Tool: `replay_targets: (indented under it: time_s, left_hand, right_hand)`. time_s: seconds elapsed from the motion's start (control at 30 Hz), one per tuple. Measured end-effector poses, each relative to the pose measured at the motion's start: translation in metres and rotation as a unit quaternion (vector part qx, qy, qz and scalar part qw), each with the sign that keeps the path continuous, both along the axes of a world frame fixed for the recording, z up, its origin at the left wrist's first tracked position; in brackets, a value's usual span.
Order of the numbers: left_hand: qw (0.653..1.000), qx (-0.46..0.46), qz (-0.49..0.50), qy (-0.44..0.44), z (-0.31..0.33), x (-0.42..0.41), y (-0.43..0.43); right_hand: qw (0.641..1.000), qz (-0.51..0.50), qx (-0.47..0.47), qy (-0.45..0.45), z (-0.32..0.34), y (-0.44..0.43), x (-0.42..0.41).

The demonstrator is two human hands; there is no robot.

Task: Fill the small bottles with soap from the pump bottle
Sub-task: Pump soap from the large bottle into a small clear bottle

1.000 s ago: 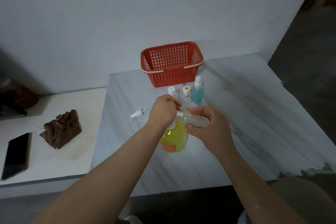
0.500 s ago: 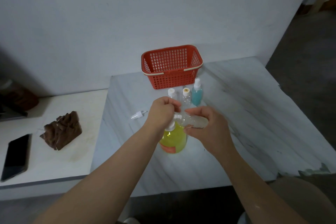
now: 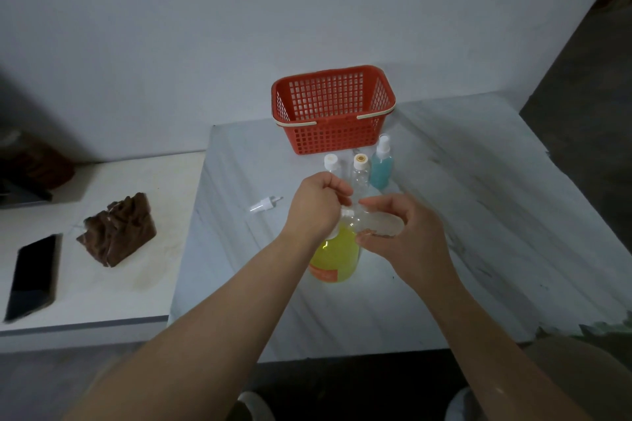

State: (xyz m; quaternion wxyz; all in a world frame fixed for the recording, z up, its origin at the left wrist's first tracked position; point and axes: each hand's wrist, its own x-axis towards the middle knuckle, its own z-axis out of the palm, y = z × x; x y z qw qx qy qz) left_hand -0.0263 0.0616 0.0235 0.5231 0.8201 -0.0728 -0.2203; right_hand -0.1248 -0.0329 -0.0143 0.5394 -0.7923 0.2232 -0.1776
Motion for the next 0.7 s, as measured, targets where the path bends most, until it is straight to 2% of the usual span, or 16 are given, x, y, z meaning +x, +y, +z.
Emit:
replay_targets:
  time_s: [0.33, 0.57, 0.7]
  left_hand:
    - [0.999, 0.001, 0.013, 0.034, 0.006, 0.0, -0.002]
    - [0.993, -0.071, 0.047, 0.085, 0.024, -0.004, 0.004]
    - [0.998, -0.023, 0.02, 0.052, 0.019, -0.008, 0.005]
  right_hand:
    - [1.0, -0.003, -0.001, -0.008, 0.009, 0.002, -0.005]
    - [1.0, -0.006, -0.003, -0.005, 0.012, 0.003, -0.006]
    - [1.0, -0.009, -0.009, -0.002, 0.016, 0.004, -0.007]
